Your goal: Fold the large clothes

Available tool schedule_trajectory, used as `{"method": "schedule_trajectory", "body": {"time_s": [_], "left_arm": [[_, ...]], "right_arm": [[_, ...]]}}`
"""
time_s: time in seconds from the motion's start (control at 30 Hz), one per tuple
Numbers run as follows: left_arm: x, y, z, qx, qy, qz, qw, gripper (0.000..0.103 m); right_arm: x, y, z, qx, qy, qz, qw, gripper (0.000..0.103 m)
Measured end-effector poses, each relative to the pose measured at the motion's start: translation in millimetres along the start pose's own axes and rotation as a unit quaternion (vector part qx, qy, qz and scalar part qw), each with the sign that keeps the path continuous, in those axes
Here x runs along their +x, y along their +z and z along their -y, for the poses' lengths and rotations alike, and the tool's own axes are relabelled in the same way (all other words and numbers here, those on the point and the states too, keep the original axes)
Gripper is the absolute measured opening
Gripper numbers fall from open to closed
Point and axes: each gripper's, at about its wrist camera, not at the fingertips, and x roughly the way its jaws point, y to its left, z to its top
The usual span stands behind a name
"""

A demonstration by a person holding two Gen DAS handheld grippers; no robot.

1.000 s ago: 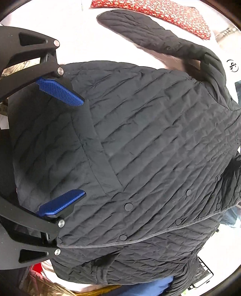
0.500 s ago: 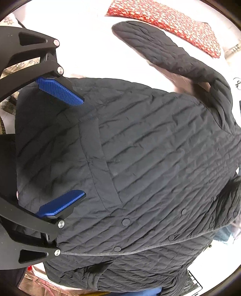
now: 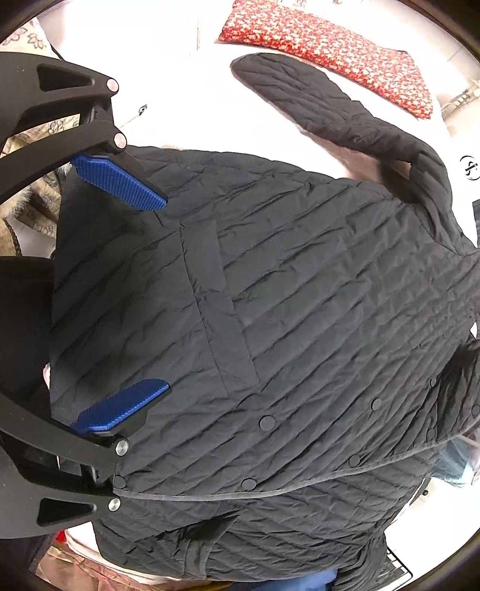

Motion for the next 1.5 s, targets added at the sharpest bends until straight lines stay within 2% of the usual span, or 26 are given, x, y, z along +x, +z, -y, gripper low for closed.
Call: {"method": "schedule_trajectory", "body": {"time_s": [0.13, 0.3, 0.47, 0.6, 0.8, 0.93, 1.03, 1.13, 1.27, 1.33, 1.5], "left_arm": [[-7, 0, -5, -0.011, 0.005, 0.011, 0.9999, 0.091], [-5, 7, -19, -0.029, -0.008, 0.019, 0.9994, 0.091], [-4, 16, -20, 0.009, -0.002, 0.033, 0.9994, 0.091], [1, 32, -25, 0.034, -0.012, 0.045, 0.9984, 0.091], [-6, 59, -52, 0.042, -0.037, 0.076, 0.9956, 0.091], [-9, 72, -85, 0.051, -0.009, 0.099, 0.9937, 0.091], [-10, 81, -114, 0.055, 0.006, 0.112, 0.9922, 0.091], [-7, 90, -143, 0.048, 0.015, 0.117, 0.9918, 0.091], [5, 99, -173, 0.050, 0.030, 0.109, 0.9923, 0.091], [12, 104, -181, 0.051, 0.028, 0.100, 0.9933, 0.091], [20, 110, -188, 0.064, 0.013, 0.090, 0.9938, 0.091]], "right_arm": [[-25, 11, -16, -0.018, 0.011, 0.025, 0.999, 0.006], [-37, 3, -48, -0.067, 0.010, 0.035, 0.997, 0.006], [-50, -26, -109, -0.148, 0.035, 0.044, 0.987, 0.006], [-49, -67, -172, -0.198, 0.080, 0.022, 0.977, 0.006], [-21, -165, -282, -0.261, 0.131, -0.051, 0.955, 0.006], [9, -256, -357, -0.306, 0.171, -0.113, 0.930, 0.006], [36, -344, -408, -0.332, 0.201, -0.180, 0.904, 0.006], [63, -425, -438, -0.359, 0.201, -0.242, 0.879, 0.006], [107, -512, -440, -0.395, 0.149, -0.294, 0.858, 0.006], [127, -540, -431, -0.406, 0.119, -0.313, 0.851, 0.007], [155, -570, -414, -0.425, 0.074, -0.328, 0.841, 0.009]]}}
